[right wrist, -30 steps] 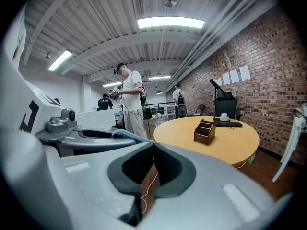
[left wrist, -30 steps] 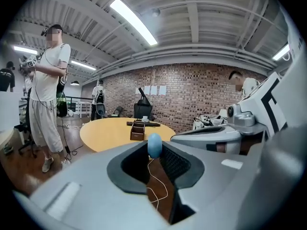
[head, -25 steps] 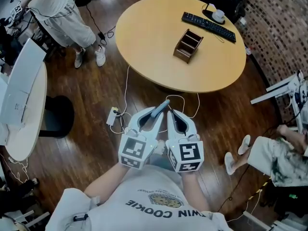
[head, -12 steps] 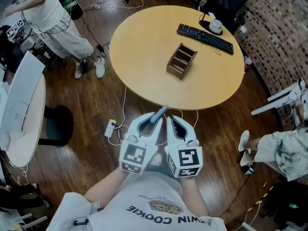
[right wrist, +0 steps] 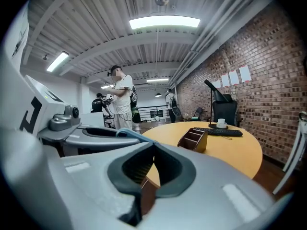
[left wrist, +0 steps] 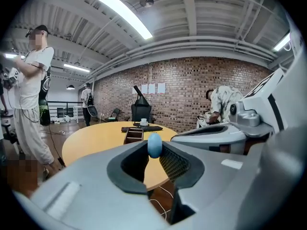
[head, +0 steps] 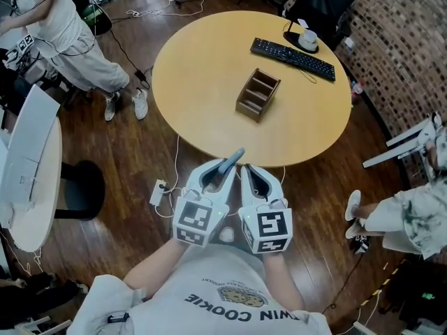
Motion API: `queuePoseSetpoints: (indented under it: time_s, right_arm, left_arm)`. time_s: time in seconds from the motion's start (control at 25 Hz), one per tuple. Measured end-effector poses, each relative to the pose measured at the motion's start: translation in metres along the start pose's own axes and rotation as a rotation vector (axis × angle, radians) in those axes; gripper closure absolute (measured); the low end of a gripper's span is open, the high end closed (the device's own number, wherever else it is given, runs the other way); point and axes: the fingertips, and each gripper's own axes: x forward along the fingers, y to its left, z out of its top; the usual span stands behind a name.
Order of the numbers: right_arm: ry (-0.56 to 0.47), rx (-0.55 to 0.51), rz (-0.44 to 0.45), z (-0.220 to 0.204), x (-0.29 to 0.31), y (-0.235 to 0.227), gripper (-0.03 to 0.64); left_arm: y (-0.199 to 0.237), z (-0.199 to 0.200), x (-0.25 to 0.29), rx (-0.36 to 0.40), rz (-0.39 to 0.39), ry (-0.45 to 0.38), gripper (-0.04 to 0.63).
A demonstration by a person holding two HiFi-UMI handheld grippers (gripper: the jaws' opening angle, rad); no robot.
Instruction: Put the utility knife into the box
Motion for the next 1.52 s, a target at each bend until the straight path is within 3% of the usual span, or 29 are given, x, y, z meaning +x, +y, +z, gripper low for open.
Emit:
queuePoseSetpoints:
  time_s: [0.44,0.72,1.52]
  right_arm:
    - [0.042,0.016,-0.080,0.010,0.078,-0.041,0.615]
    - [0.076,0.037,-0.149,0.012,0.120,-0.061,0.615]
    - [0.127,0.079,-0.300,0.016,0.180,-0.105,0.614]
  left_arm:
    - [0.051,0.004,0.076,0.000,-0.087,0.038,0.522]
    - [0.080,0.005,0.118,0.039,-0.155,0.064,0.522]
    - [0.101,-0.023,0.211,0.651,-0.413,0.222,0.522]
